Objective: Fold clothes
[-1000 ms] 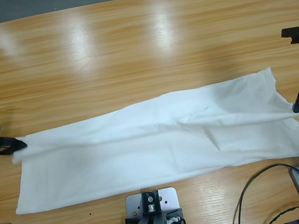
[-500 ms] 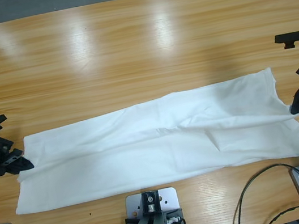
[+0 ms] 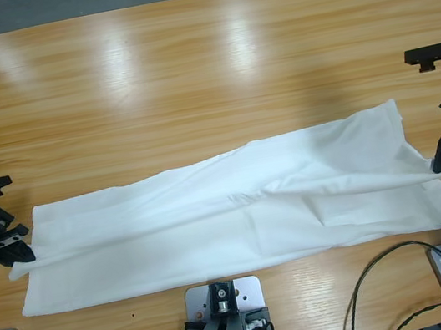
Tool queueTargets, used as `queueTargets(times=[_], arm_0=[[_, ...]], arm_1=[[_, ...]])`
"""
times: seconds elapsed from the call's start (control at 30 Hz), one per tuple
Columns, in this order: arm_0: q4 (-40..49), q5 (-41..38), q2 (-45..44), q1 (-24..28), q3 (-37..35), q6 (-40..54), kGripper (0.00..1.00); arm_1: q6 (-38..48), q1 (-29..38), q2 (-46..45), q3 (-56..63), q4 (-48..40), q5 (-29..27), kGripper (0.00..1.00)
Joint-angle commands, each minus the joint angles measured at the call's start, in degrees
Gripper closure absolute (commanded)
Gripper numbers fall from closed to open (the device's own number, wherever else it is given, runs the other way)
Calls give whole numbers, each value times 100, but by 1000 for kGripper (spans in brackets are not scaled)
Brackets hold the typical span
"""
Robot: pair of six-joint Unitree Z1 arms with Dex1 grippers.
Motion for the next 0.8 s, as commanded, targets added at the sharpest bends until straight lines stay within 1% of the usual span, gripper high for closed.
queueTargets(times=[0.03,0.1,0.13,0.2,0.23,0.27,0.3,0.47,0.53,0.6,0.63,0.73,0.8], arm_0=[[98,61,471,-42,-295,25,1000],[107,52,524,-55,-334,20,1000],[107,54,534,-69,-334,25,969],[126,59,545,-72,-316,22,421],[151,61,547,-72,-327,13,209],[160,61,538,-72,-334,13,53],[165,61,536,-72,-334,3,31],[380,61,512,-72,-439,-129,27],[406,89,462,-55,-448,-256,0],[376,161,462,149,-397,-386,0],[315,219,417,321,-360,-439,11],[-172,402,83,856,-237,-428,155],[-418,377,70,965,-211,-395,170]], arm_1=[[-183,59,378,-178,178,-8,1000],[-227,-28,482,-379,-15,-108,1000],[-227,-53,575,-497,-33,-120,1000],[-227,-69,747,-613,-17,-120,1000],[-227,-69,767,-621,1,-119,1000],[-227,-69,760,-602,22,-120,1000],[-227,-69,735,-572,39,-120,1000],[-229,-69,580,-446,108,-112,1000],[-236,-69,559,-435,108,-112,1000],[-236,-69,540,-437,108,-103,1000],[-236,-69,529,-430,108,-99,1000],[-236,-69,494,-396,92,-94,1000],[-234,-69,492,-396,90,-94,1000]])
